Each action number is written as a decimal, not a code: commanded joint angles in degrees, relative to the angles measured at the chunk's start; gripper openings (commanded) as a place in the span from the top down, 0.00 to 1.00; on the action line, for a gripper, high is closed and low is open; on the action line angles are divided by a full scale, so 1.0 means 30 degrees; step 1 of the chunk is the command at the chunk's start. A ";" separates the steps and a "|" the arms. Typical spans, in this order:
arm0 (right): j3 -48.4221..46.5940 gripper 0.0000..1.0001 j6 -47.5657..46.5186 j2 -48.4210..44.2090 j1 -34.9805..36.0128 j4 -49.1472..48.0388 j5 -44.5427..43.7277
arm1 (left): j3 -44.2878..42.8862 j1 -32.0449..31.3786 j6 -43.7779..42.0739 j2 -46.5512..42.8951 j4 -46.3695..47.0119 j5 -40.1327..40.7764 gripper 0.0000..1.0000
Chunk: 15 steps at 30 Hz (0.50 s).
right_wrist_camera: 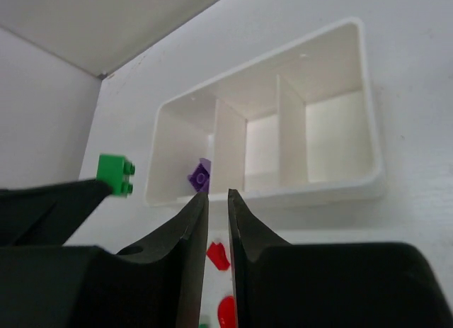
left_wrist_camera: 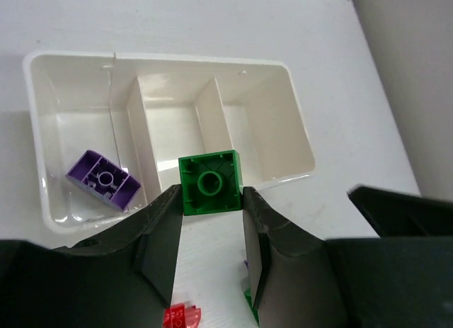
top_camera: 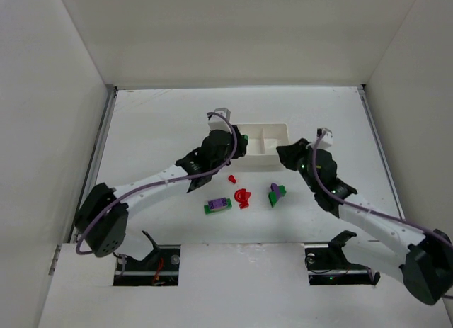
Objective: Sort the legos into containers by color
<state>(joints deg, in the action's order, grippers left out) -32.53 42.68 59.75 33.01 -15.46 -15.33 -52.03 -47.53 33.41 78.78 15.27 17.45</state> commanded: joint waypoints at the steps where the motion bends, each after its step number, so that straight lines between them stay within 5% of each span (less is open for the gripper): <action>1: 0.1875 0.76 0.0306 -0.2242 0.0112 -0.0063 -0.1772 | -0.2133 -0.0108 -0.1465 0.1652 0.0157 0.0187 0.86; 15: 0.5219 0.42 0.0337 -0.6145 0.0552 0.0555 -0.2711 | -0.9139 0.0096 -0.3020 0.8805 -0.3183 0.0860 0.83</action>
<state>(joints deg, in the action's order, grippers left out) -17.10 44.58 42.52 34.22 -12.38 -22.13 -75.44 -47.51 26.26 105.30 7.53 18.04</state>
